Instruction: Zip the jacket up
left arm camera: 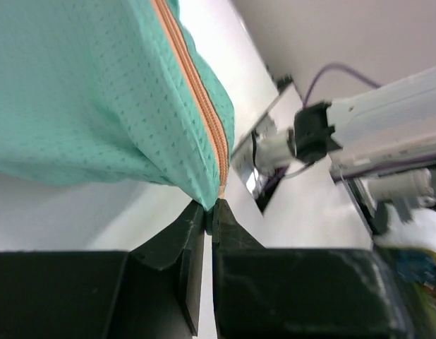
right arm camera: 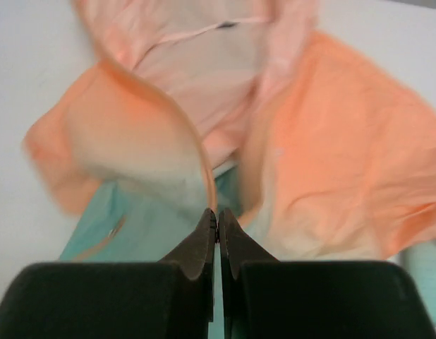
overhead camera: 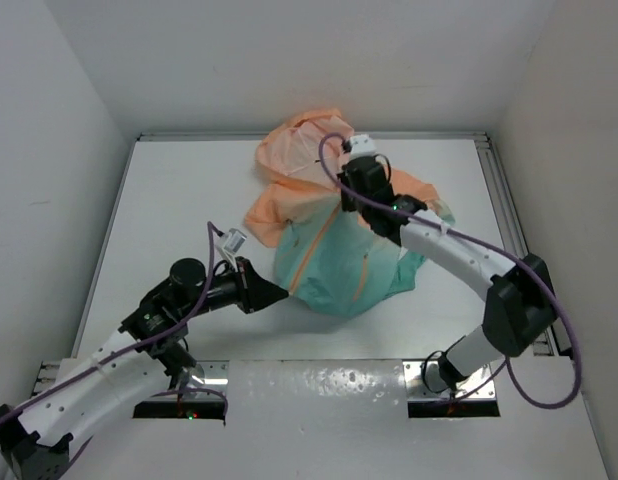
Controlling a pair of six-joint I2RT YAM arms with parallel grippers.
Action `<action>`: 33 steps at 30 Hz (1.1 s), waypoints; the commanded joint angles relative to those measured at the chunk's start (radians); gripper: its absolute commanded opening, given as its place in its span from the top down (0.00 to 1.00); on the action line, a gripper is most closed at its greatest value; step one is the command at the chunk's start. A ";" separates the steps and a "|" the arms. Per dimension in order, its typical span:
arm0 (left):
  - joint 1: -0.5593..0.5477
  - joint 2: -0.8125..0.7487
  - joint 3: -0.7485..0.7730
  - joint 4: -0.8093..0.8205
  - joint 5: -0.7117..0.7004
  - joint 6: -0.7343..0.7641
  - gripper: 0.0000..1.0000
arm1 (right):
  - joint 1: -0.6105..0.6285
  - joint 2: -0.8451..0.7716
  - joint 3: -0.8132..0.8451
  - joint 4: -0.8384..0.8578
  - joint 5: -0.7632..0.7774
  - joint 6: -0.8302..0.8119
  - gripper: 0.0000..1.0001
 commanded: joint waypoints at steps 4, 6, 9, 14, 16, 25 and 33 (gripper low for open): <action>-0.011 -0.087 0.119 -0.184 -0.092 0.080 1.00 | -0.345 0.233 0.300 0.027 0.078 0.052 1.00; -0.011 -0.103 0.135 -0.210 -0.115 0.085 1.00 | -0.408 0.287 0.391 0.004 0.043 0.063 1.00; -0.011 -0.125 0.147 -0.237 -0.150 0.086 1.00 | -0.444 0.388 0.497 -0.015 0.026 0.048 1.00; -0.010 -0.146 0.185 -0.294 -0.202 0.096 1.00 | -0.494 0.522 0.683 -0.087 0.032 0.033 1.00; -0.010 -0.162 0.211 -0.329 -0.233 0.093 1.00 | -0.511 0.566 0.769 -0.122 0.027 0.034 1.00; -0.010 -0.225 0.267 -0.449 -0.365 0.088 1.00 | -0.591 0.700 0.901 -0.162 0.036 0.005 1.00; -0.010 -0.240 0.311 -0.533 -0.472 0.086 1.00 | -0.648 0.722 0.998 -0.203 0.047 -0.022 1.00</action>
